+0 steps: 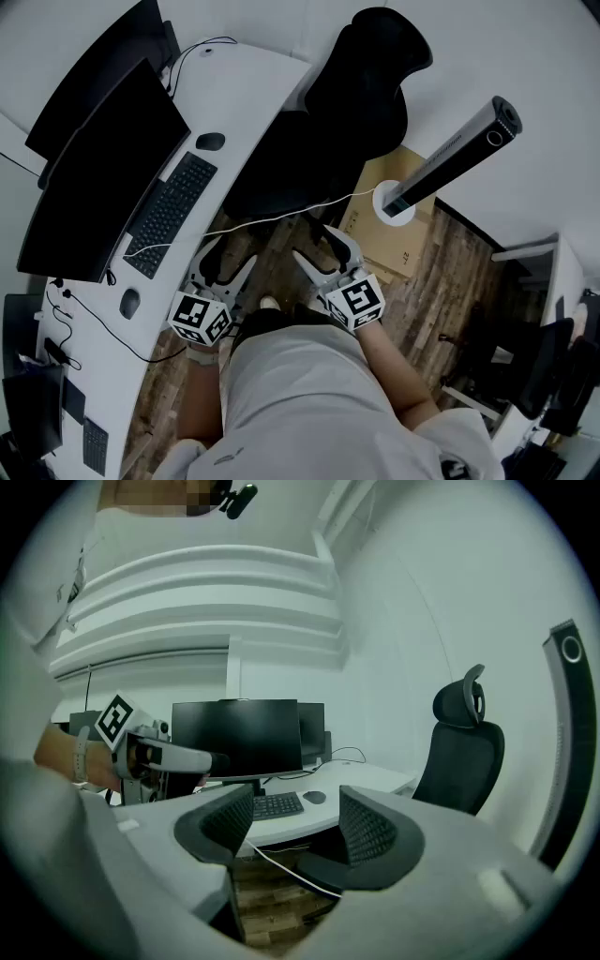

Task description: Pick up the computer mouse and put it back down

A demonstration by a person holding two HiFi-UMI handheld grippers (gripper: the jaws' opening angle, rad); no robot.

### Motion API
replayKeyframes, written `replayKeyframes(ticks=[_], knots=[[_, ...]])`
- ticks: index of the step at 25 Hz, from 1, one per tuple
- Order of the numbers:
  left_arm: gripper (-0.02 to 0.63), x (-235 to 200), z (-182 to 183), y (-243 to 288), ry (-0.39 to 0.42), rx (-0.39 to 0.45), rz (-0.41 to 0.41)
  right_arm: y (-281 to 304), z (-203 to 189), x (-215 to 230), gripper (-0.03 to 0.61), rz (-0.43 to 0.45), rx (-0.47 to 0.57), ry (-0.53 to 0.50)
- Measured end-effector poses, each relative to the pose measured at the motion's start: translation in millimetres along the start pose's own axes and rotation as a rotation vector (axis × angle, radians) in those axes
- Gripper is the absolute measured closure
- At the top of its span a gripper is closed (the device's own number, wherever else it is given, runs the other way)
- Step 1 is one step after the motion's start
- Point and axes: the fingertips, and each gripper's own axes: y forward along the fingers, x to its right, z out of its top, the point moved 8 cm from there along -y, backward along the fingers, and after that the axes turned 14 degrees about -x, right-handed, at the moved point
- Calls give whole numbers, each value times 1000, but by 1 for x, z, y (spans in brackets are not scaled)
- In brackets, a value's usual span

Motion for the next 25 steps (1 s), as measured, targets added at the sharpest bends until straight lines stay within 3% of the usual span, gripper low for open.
replayKeyframes(ticks=[8,15,25], knots=[[322,-37,1,6,-15,-24,2,34,12,0,291,9,-28,-14],[322,-63,-2,13,-33,-51,9,61,11,6,290,24,-43,34],[322,-107,13,49,-89,-85,112,141,34,60,291,127,-70,37]])
